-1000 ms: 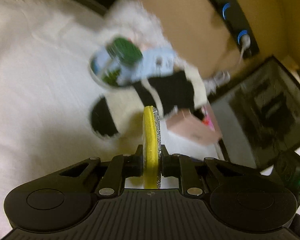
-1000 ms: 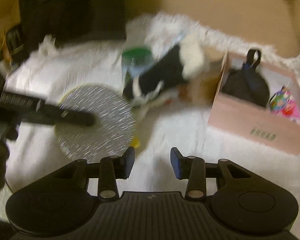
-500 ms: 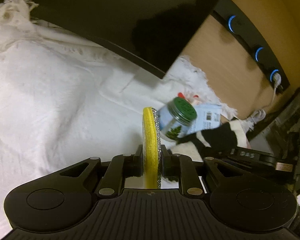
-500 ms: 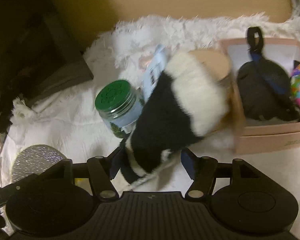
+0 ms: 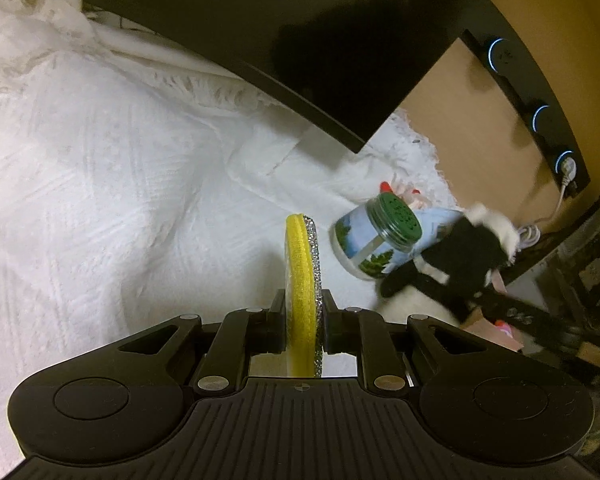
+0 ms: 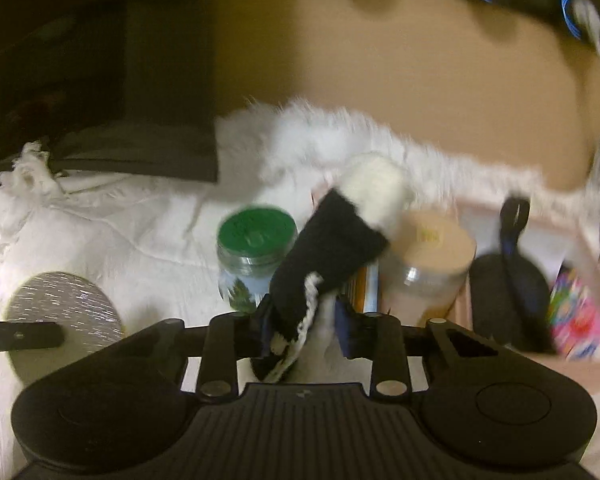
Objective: Organize soft objects
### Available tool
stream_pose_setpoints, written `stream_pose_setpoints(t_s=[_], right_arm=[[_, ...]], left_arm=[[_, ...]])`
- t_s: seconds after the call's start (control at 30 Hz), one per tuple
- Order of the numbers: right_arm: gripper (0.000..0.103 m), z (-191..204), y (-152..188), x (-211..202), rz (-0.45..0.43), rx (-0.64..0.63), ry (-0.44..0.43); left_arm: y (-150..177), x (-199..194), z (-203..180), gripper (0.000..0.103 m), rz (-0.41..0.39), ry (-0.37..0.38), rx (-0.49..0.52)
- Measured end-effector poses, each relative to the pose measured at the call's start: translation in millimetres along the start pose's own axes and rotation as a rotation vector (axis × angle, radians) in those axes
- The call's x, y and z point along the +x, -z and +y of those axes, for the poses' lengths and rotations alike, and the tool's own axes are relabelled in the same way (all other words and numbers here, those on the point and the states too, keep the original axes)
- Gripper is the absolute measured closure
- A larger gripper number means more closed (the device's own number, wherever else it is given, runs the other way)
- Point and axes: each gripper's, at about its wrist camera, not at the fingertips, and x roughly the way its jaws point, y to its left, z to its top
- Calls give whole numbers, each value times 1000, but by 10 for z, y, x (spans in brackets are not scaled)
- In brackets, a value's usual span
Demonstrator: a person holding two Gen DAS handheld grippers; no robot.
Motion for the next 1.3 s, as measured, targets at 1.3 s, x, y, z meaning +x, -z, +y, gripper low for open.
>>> stream_pose_setpoints(t_s=[1.3], right_arm=[[38,-421,594,-171,109,27,-34]], left_arm=[[9,75,-83,85,-24,41,-44]])
